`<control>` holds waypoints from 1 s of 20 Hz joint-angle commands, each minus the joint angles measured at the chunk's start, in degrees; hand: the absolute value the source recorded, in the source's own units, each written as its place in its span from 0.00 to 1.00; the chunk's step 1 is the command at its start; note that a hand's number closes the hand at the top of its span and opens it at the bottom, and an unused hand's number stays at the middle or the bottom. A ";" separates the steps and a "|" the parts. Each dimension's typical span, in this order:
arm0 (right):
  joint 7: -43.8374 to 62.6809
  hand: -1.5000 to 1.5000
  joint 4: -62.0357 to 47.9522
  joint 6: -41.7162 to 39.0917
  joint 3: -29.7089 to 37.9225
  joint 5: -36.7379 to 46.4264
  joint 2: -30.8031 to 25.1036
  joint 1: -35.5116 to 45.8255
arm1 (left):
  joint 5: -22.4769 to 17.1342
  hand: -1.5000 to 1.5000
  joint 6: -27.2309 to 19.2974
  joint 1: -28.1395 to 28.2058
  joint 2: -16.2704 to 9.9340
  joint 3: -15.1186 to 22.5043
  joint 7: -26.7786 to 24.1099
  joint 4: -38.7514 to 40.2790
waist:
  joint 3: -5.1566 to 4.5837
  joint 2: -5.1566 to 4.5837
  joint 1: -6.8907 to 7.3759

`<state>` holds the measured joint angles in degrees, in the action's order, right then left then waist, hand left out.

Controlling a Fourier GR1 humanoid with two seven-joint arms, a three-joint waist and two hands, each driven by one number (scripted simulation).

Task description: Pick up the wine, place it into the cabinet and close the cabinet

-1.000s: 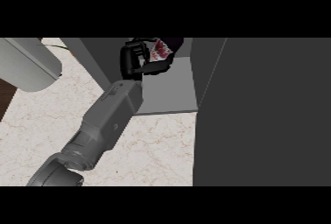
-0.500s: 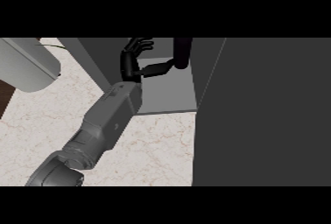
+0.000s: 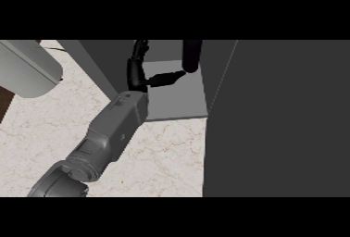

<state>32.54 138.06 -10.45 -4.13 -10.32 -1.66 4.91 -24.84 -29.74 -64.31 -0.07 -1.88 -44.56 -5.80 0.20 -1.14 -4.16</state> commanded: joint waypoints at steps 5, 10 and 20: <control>1.55 0.00 3.93 -0.52 0.69 -2.05 -0.92 -0.81 | -1.19 0.00 1.59 2.44 -2.29 -2.42 -2.37 -0.16 | -0.29 -0.39 -0.14; 1.87 0.00 3.67 0.47 -1.20 -0.49 0.06 -0.70 | -0.53 0.00 2.21 4.69 -1.15 -2.49 -5.39 -0.08 | -0.30 -0.24 0.36; 0.89 0.00 4.68 -1.14 -1.07 -2.58 -0.26 -2.92 | 0.76 0.00 8.14 3.24 -1.81 -1.76 -3.94 0.31 | -0.28 -0.14 0.23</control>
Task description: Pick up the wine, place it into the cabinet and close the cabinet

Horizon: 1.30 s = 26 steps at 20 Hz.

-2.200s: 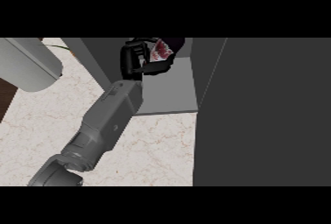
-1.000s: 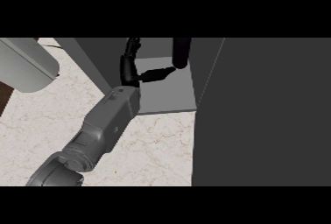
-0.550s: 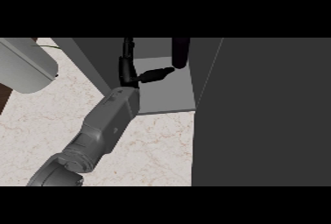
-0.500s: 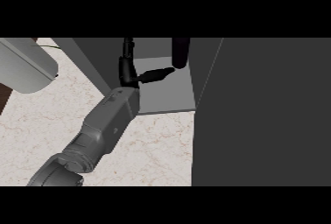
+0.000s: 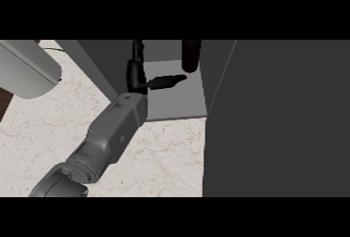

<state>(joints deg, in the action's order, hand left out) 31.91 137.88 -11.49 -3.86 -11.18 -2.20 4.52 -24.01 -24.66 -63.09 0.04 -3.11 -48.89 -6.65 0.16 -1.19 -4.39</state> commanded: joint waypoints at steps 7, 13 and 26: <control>1.31 0.00 4.69 0.56 -1.01 -0.39 0.25 -2.41 | -0.45 0.00 4.44 2.69 -0.03 0.04 -1.53 0.54 | -0.22 0.28 0.83; 3.13 0.00 4.87 1.70 -3.44 0.56 0.47 -1.15 | -4.44 0.00 7.90 6.19 -0.03 0.70 -3.57 -0.13 | -0.25 0.63 0.11; 3.64 0.00 4.10 3.06 0.22 -1.91 -0.48 0.48 | -14.48 0.00 7.38 11.34 -0.03 11.82 -0.87 -9.26 | -0.18 1.27 0.93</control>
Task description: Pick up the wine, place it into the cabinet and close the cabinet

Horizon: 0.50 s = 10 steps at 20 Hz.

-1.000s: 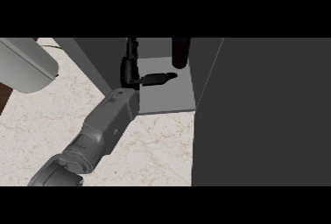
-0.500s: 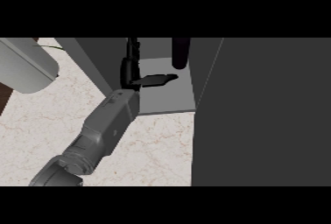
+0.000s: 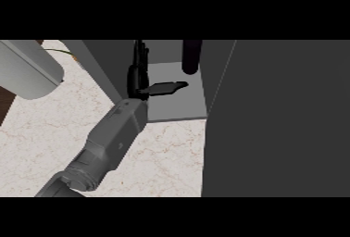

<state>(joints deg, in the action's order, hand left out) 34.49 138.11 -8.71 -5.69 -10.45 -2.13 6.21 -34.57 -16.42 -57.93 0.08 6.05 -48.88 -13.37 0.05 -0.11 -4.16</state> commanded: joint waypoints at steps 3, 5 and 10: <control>3.12 0.00 5.45 0.50 -0.06 -1.64 -0.72 -1.73 | -7.64 0.00 -3.25 10.06 -0.08 10.02 1.14 -9.40 | -0.08 0.26 0.98; 3.95 0.00 4.01 2.92 1.69 -0.15 -0.40 2.03 | -8.81 0.00 -4.64 14.08 -0.08 14.26 2.32 -15.74 | -0.08 0.41 2.54; 4.06 0.00 3.15 1.56 5.41 -3.92 -2.52 1.40 | -10.64 0.00 -16.14 21.65 -0.08 24.50 4.02 -30.58 | -0.04 0.38 3.82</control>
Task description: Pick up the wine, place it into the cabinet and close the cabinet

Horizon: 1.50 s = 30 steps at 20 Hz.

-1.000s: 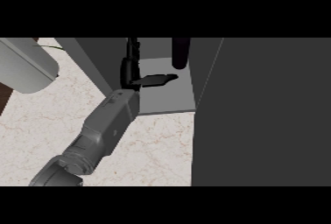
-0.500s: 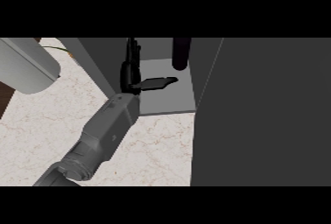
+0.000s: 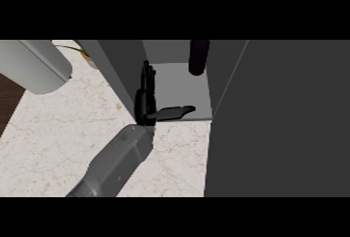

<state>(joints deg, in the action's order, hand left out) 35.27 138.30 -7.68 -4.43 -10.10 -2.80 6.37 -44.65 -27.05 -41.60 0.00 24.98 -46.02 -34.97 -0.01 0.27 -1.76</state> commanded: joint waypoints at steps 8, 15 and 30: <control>-0.68 0.00 5.06 -0.85 2.27 -1.34 -1.41 -4.84 | 5.38 0.00 -17.77 21.69 0.00 17.90 1.81 -32.26 | 0.06 0.19 2.19; 0.47 0.00 6.59 -0.12 4.00 -3.69 -1.84 -4.11 | 11.33 0.00 -24.15 29.07 -2.10 20.95 5.77 -47.81 | 0.05 0.03 1.92; 4.43 0.00 5.70 -2.18 3.31 -9.58 -2.38 -2.59 | 19.20 0.00 -23.79 43.69 -13.05 27.33 12.17 -69.33 | 0.03 -0.07 1.84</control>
<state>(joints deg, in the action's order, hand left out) 36.12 139.05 -9.52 -2.52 -10.11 -4.79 4.12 -27.32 -50.61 -1.39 -10.79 49.65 -33.63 -100.21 0.03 0.20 0.04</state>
